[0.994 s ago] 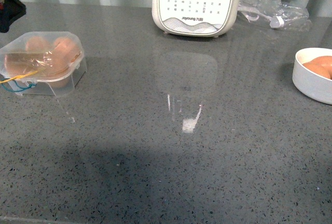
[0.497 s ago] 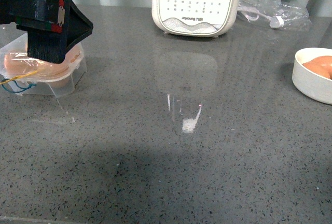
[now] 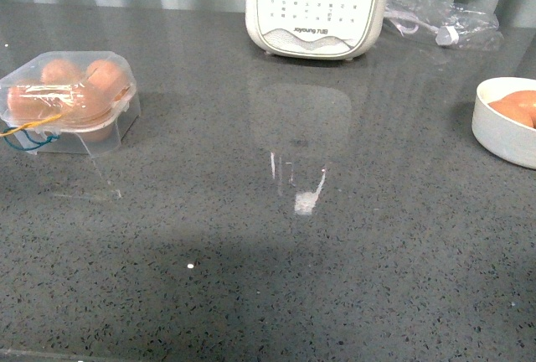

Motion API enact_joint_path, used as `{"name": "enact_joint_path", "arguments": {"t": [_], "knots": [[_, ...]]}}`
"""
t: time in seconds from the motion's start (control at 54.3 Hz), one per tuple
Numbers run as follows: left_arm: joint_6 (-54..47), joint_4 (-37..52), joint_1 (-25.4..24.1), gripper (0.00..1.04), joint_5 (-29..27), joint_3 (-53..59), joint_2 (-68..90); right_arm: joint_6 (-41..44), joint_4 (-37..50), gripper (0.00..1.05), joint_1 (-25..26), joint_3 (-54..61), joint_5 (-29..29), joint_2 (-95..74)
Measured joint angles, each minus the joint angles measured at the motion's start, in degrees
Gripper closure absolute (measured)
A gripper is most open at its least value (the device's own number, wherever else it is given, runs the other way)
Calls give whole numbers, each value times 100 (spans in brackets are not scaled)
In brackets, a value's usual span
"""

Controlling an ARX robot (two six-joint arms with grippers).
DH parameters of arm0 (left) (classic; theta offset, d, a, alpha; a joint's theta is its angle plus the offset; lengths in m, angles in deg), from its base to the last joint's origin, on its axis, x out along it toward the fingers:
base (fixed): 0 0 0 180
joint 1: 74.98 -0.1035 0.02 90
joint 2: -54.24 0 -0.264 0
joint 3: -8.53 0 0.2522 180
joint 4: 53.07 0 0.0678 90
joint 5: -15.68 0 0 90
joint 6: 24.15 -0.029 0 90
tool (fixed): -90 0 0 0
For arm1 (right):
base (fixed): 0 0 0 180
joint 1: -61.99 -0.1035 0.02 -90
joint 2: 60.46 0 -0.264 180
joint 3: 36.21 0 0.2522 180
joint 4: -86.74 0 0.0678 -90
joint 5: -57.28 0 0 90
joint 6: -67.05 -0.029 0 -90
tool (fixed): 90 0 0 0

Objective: Put egg into box

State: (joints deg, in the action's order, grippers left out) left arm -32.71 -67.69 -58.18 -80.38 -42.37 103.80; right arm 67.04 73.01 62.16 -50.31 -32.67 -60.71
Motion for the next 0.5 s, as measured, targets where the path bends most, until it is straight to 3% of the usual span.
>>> {"name": "enact_joint_path", "arguments": {"t": [0.497], "knots": [[92,-1182,-997,7,485,525,-1650,0,0,7,0,0,0,0]]}}
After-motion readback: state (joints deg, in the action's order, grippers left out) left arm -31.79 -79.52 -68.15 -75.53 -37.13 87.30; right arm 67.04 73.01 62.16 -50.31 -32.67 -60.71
